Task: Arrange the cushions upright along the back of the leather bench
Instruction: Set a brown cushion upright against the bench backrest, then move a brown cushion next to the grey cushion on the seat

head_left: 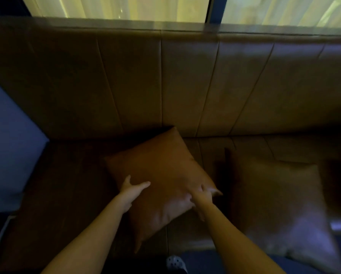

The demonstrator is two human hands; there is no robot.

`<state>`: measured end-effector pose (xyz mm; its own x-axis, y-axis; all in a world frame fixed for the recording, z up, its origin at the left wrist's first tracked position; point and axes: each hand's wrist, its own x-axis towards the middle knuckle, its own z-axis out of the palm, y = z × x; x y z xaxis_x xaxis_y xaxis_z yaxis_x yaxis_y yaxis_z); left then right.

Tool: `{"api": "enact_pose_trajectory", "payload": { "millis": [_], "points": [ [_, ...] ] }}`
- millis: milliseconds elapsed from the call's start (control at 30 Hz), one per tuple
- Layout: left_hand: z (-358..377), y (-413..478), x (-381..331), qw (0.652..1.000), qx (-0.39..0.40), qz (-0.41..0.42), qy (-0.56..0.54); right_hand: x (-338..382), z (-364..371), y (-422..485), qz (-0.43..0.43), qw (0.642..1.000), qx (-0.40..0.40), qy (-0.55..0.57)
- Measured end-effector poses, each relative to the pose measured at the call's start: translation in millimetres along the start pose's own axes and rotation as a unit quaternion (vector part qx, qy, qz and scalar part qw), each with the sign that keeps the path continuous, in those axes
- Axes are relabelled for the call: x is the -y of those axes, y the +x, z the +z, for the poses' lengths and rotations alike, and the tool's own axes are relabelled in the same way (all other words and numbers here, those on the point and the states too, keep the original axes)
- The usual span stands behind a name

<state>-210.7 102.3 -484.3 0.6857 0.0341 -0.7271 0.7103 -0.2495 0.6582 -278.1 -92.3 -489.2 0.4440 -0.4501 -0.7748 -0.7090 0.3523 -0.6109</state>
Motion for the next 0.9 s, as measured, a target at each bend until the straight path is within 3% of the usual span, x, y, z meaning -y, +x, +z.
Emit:
{"api": "enact_pose_trajectory", "payload": {
  "millis": [33, 167, 433, 633, 900],
  "points": [
    [4, -11, -10, 1.000, 0.006, 0.006, 0.005, 6, -2, -8, -0.002, 1.000, -0.011, 0.021],
    [27, -49, -44, 0.997, 0.047, 0.025, 0.053, 36, -19, -40, -0.026, 0.998, -0.001, -0.065],
    [103, -95, -83, 0.988, 0.087, 0.079, 0.103, 81, -103, -52, -0.045, 0.999, 0.021, -0.014],
    [201, -120, -97, 0.985, 0.113, 0.082, 0.106, 105, -210, -19, -0.074, 0.996, 0.032, -0.048],
    [326, -129, -90, 0.992, 0.092, 0.070, 0.052, 121, -334, 45, -0.087, 0.991, -0.008, -0.101]
  ]
}}
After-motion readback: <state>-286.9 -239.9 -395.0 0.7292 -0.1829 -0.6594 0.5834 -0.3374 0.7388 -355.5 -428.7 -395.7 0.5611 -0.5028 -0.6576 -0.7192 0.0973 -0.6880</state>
